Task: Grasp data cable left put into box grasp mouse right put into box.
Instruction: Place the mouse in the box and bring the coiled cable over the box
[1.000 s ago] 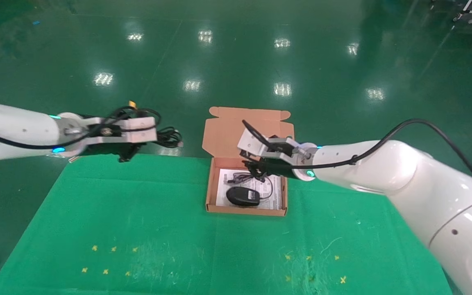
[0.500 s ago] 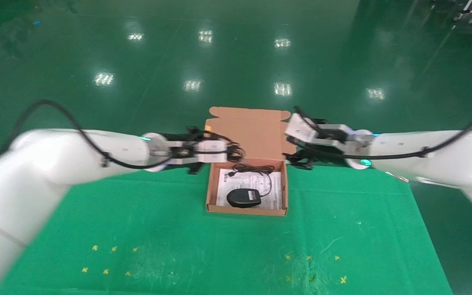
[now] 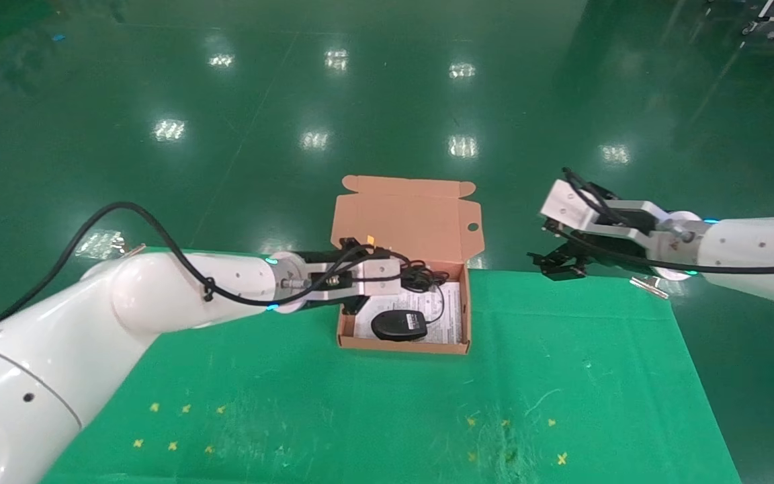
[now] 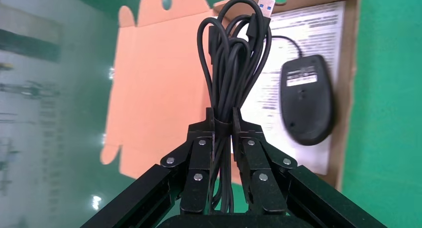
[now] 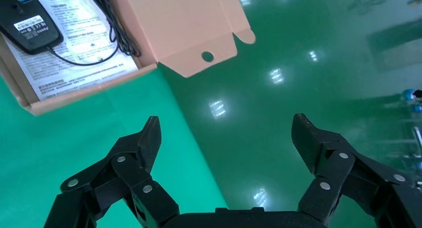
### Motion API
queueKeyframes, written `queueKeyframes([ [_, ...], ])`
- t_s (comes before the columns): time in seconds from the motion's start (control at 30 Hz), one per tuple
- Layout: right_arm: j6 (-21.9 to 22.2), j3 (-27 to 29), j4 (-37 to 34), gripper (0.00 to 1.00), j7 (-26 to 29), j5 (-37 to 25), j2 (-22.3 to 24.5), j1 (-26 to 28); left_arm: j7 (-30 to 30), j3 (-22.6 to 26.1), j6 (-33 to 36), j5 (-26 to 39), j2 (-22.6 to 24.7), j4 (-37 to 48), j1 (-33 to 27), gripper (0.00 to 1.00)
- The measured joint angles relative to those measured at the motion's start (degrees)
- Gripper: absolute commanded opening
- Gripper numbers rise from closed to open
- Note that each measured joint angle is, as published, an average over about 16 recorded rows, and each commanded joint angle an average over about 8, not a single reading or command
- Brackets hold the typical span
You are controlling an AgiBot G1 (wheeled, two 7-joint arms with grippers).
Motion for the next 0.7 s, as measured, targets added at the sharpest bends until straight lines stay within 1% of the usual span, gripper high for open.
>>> queueKeyframes([
  [0.27, 1.0, 0.0, 4.3, 1.0, 2.4, -1.3, 3.0, -0.7, -0.1, 6.5, -2.4, -6.7, 0.0, 0.0, -0.1, 0.0],
  [0.53, 1.5, -0.1, 6.1, 1.0, 3.7, -2.2, 4.0, -1.1, -0.5, 10.8, -4.0, -9.8, 0.1, 0.6, -0.5, 1.0],
  [0.7, 1.6, -0.2, 6.3, 1.0, 3.9, -2.4, 4.1, -1.1, -0.6, 11.6, -4.4, -10.2, 0.2, 1.0, -0.6, 1.0],
])
